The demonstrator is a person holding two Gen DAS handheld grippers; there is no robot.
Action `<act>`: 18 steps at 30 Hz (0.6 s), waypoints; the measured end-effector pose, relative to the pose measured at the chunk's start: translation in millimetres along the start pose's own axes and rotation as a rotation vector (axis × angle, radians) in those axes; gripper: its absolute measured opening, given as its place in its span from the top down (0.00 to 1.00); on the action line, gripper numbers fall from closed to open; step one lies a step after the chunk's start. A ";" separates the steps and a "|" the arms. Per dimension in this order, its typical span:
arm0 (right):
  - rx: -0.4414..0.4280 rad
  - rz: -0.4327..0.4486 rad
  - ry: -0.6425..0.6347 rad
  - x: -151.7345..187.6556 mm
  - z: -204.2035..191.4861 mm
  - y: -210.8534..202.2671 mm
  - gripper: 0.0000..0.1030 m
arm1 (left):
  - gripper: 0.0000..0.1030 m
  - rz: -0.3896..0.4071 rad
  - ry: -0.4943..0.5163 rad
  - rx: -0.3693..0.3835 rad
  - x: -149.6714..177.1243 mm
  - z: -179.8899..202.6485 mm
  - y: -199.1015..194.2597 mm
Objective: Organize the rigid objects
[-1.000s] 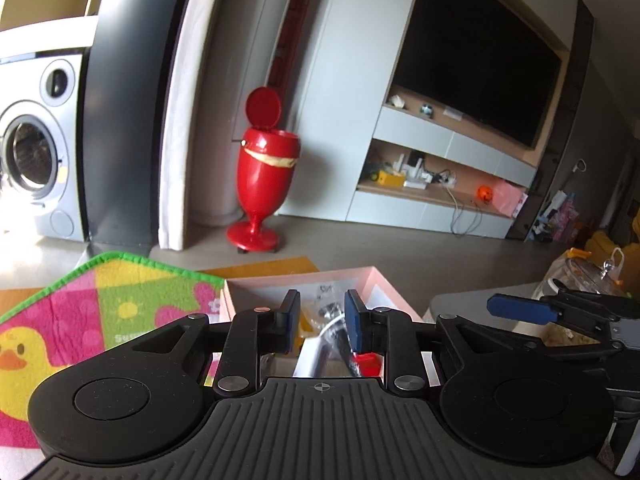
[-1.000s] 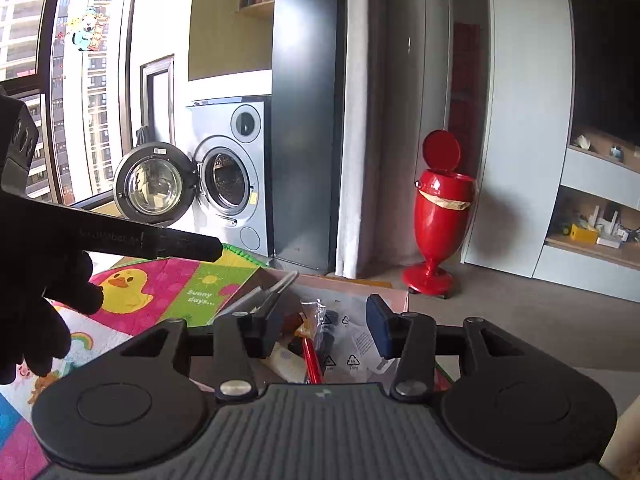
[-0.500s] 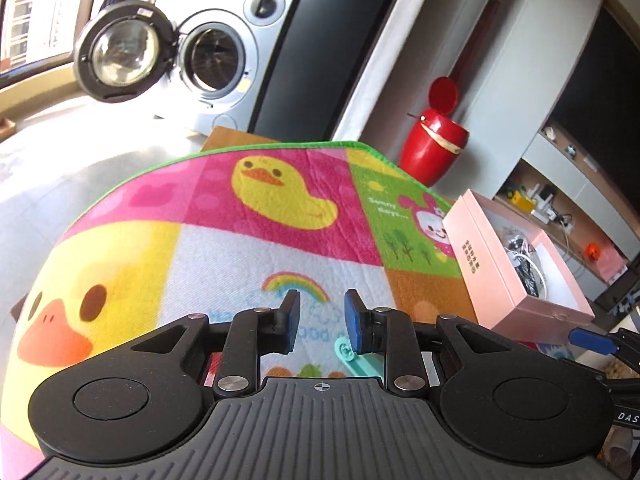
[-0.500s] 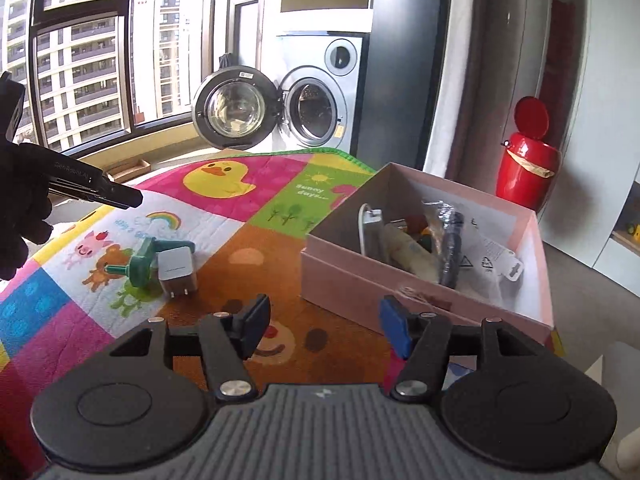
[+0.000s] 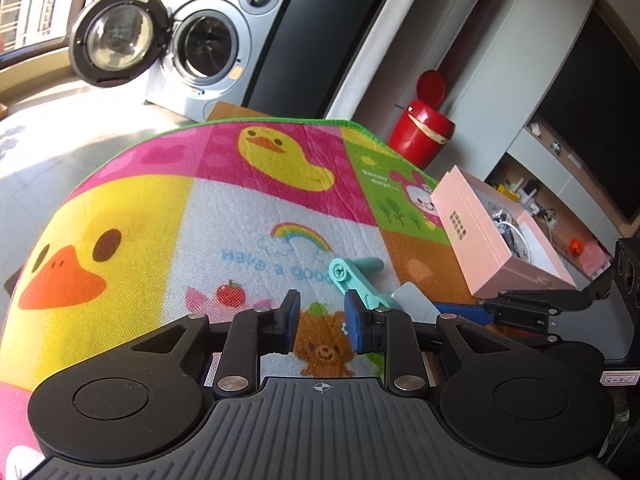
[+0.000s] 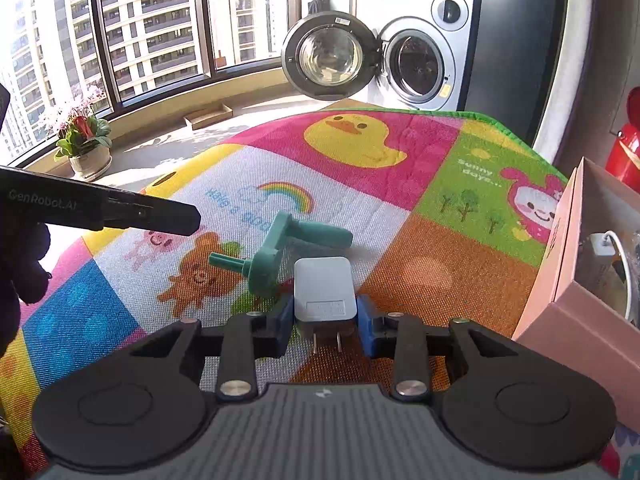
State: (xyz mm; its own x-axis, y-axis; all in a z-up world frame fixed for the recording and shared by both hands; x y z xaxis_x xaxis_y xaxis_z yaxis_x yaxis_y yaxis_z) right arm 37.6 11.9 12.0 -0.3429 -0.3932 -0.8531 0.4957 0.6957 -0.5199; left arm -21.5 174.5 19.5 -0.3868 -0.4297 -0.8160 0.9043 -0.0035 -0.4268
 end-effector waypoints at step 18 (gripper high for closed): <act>0.317 0.031 0.112 69.5 62.8 -97.9 0.32 | 0.74 -0.053 0.093 -0.089 9.4 50.8 56.8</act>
State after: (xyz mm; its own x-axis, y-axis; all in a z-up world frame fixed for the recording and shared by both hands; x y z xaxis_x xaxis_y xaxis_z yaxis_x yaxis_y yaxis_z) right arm 15.4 -121.3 0.9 -0.4004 -0.2937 -0.8680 0.7250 0.4777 -0.4961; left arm 35.4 124.4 7.4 -0.4521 -0.3451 -0.8225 0.8644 0.0579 -0.4994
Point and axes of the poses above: each gripper's, at about its wrist camera, not at the fingertips, and y roughly the way its jaws point, z to its right, x to its underside, the point moved 2 cm from there along y, roughly the way its jaws point, and after that the axes turned 14 degrees about z, right-handed, at the moved point
